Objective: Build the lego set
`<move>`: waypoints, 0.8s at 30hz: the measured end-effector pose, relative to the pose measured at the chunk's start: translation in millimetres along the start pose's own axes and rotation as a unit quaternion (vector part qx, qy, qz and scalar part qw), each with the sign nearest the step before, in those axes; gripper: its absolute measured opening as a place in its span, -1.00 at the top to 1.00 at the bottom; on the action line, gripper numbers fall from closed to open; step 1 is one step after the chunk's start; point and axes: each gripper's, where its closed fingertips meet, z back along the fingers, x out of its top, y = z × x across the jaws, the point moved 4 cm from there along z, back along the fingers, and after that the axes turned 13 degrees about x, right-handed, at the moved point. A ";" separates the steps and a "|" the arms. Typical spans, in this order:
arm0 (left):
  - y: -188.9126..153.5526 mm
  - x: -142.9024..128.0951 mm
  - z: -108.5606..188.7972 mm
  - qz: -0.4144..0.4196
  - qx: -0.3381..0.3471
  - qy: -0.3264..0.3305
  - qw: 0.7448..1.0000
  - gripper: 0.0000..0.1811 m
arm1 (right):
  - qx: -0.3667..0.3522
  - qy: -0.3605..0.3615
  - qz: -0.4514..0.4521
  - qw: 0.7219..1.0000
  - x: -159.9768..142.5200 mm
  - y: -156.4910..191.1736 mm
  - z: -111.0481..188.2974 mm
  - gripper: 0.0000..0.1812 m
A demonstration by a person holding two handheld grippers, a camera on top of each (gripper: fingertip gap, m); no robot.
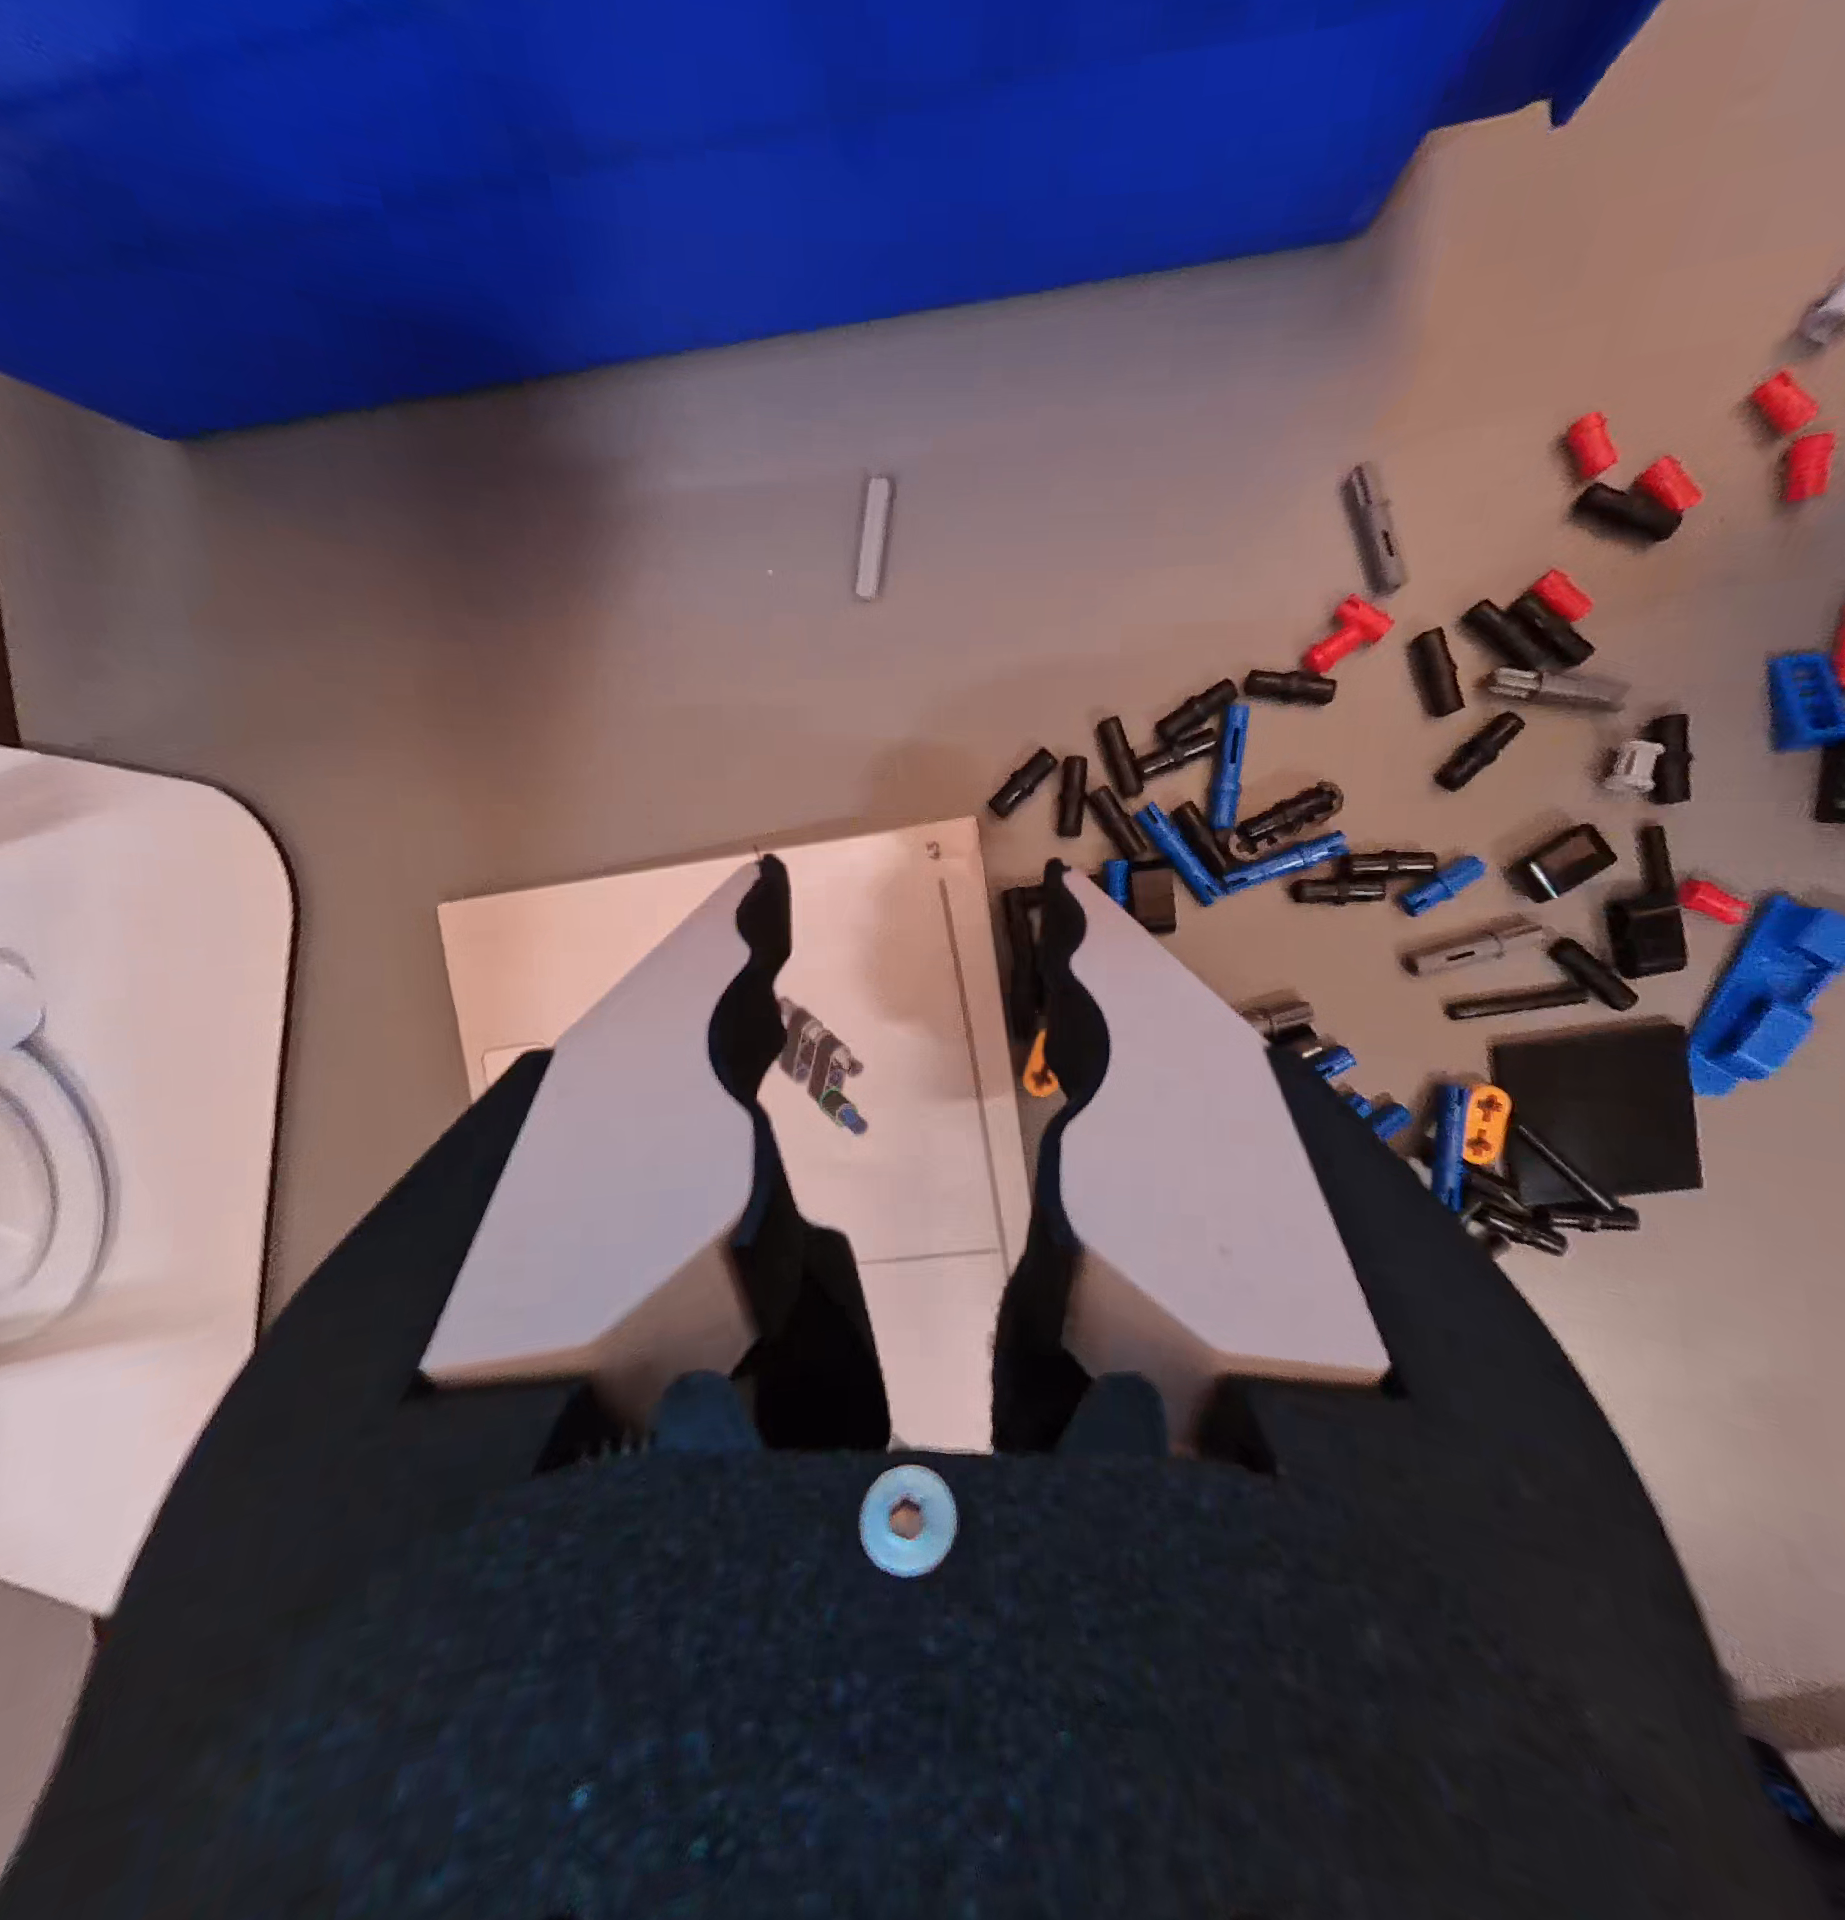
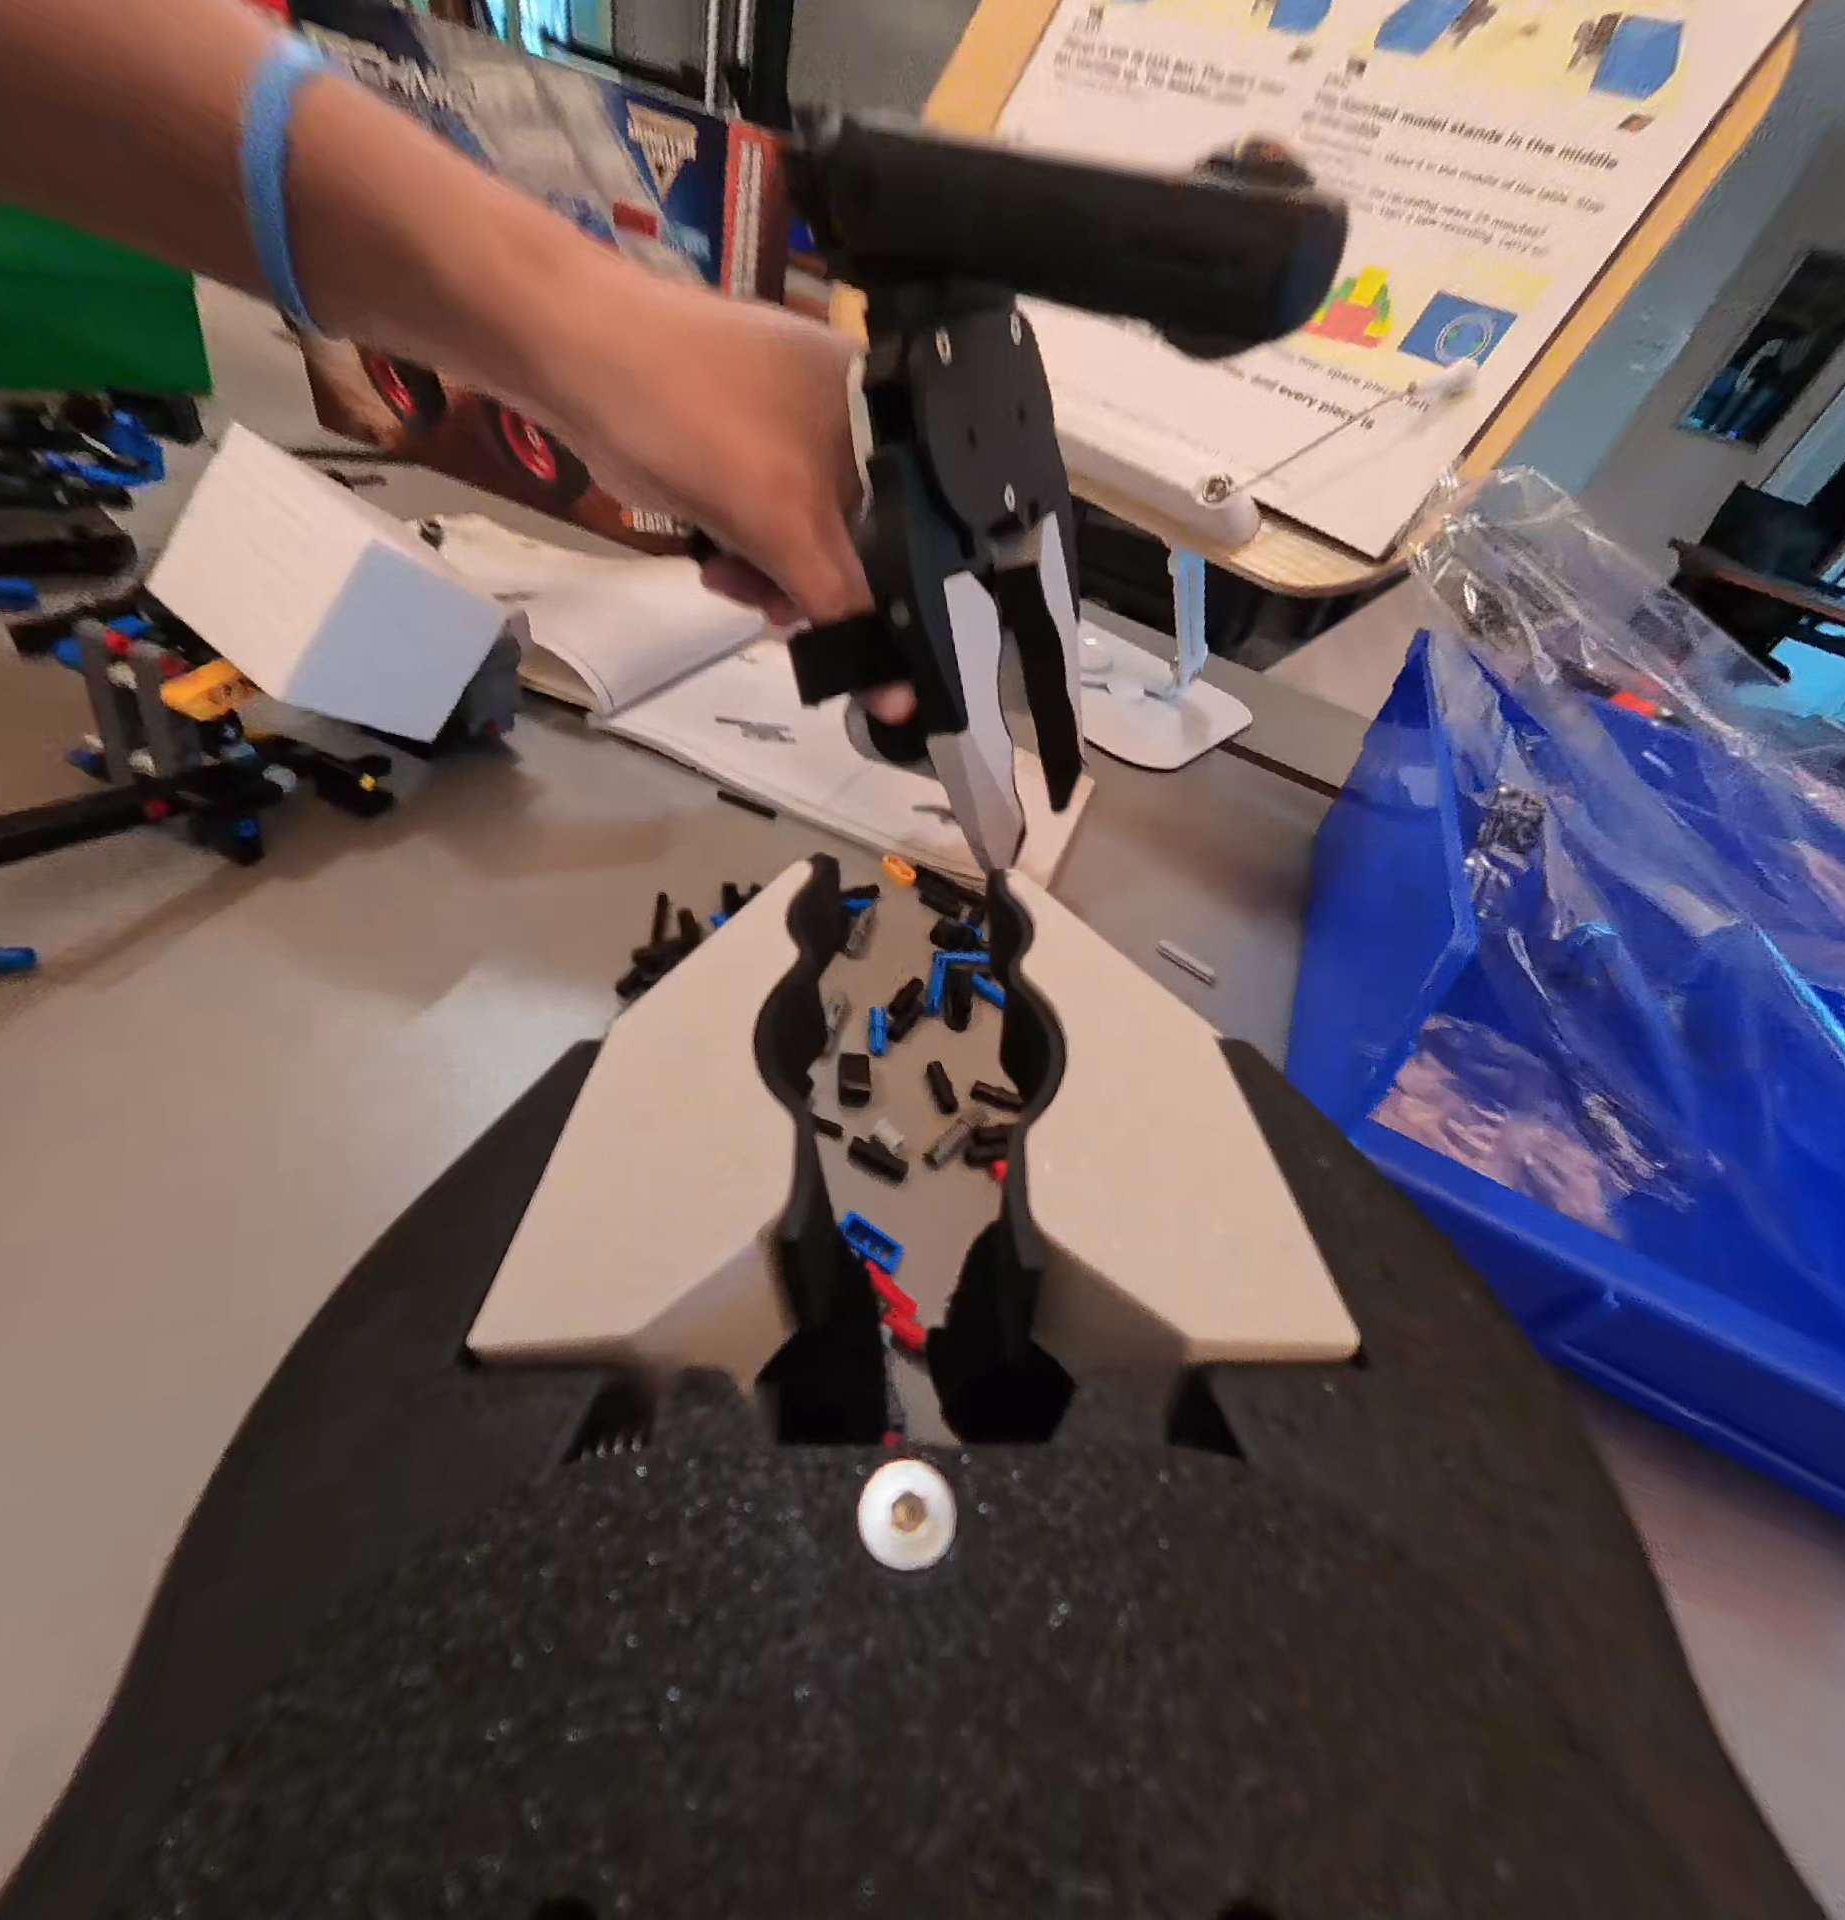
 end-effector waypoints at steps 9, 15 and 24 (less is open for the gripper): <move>3.4 -10.5 -8.3 0.008 0.000 0.019 1.000 0.58 | 0.039 -0.022 -0.016 0.999 3.1 7.5 0.6 0.71; -4.4 -11.9 -5.7 0.022 -0.032 0.018 0.999 0.79 | 0.049 -0.021 -0.012 0.999 3.1 11.2 -0.1 0.71; -7.1 -18.2 -7.1 0.051 -0.063 0.019 0.997 1.00 | 0.059 -0.023 -0.011 0.998 3.3 13.5 -0.7 0.72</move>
